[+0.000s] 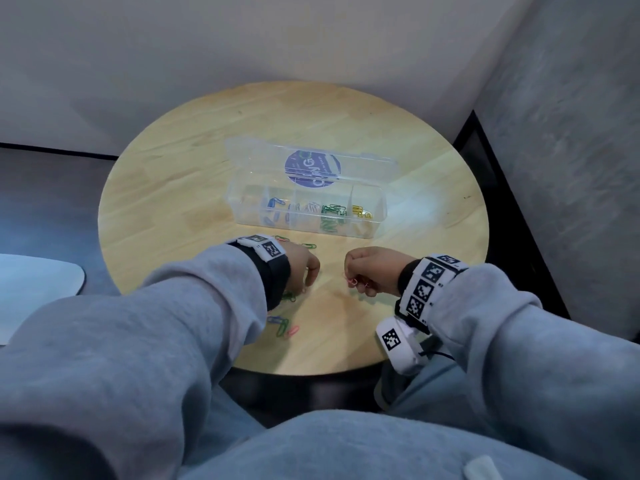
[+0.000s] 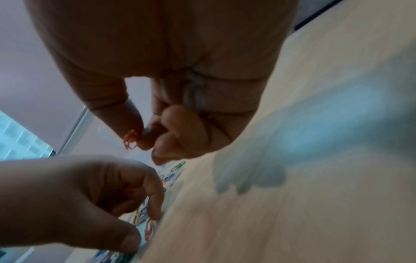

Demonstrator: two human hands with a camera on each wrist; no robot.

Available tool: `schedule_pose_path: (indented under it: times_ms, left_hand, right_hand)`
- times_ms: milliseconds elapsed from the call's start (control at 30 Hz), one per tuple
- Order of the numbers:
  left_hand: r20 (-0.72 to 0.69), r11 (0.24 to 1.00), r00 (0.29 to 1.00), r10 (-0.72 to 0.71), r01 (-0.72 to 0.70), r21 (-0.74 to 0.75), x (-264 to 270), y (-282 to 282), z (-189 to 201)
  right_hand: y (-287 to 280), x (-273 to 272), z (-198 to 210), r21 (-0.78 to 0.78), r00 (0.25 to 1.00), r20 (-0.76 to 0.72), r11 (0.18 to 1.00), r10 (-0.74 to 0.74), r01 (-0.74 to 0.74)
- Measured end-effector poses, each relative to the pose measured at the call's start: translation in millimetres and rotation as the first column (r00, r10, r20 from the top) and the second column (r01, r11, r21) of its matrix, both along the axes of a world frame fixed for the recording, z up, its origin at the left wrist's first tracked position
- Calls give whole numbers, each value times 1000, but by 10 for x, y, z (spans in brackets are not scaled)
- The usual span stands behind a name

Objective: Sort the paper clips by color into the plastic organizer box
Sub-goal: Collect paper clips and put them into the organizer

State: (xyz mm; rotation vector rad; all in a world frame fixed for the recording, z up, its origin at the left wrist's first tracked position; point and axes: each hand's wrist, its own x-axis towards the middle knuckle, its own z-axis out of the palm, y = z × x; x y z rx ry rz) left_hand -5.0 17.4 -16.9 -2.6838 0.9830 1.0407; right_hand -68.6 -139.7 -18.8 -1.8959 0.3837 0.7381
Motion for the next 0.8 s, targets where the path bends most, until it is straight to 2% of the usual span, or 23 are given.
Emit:
schedule_pose_path:
  times_ms: [100, 167, 267, 367, 433, 533, 600, 700, 800]
  left_hand:
    - [8, 999, 1000, -30, 30, 29, 13, -17, -15]
    - [12, 1000, 1000, 4, -5, 16, 23, 1, -59]
    - [-13, 993, 994, 107, -107, -40, 17, 79, -90]
    - [-107, 946, 956, 273, -287, -151, 60, 218, -24]
    - [-220, 873, 891, 397, -440, -208, 116, 326, 33]
    - [-453, 683, 695, 558, -695, -224, 204, 482, 122]
    - [-538, 571, 591, 601, -789, -228, 244, 573, 185]
    - [-613, 472, 524, 591, -841, -265, 294, 652, 244]
    - [-661, 374, 470, 585, -880, -294, 312, 667, 252]
  right_hand:
    - [-7, -28, -28, 64, 999, -36, 998, -3, 5]
    - [27, -42, -66, 65, 998, -54, 997, 34, -30]
    - [117, -20, -126, 28, 993, -63, 995, 99, -98]
    - [245, -3, -109, -26, 962, -20, 962, 272, -273]
    - [365, -24, -55, -141, 903, 30, 896, 429, -421]
    - [568, -54, -34, -341, 766, 53, 733, 640, -589]
    - [676, -68, -79, -409, 697, 40, 648, 716, -643]
    - [782, -65, -168, -467, 632, 46, 576, 774, -671]
    - [833, -56, -195, -508, 604, 14, 526, 797, -682]
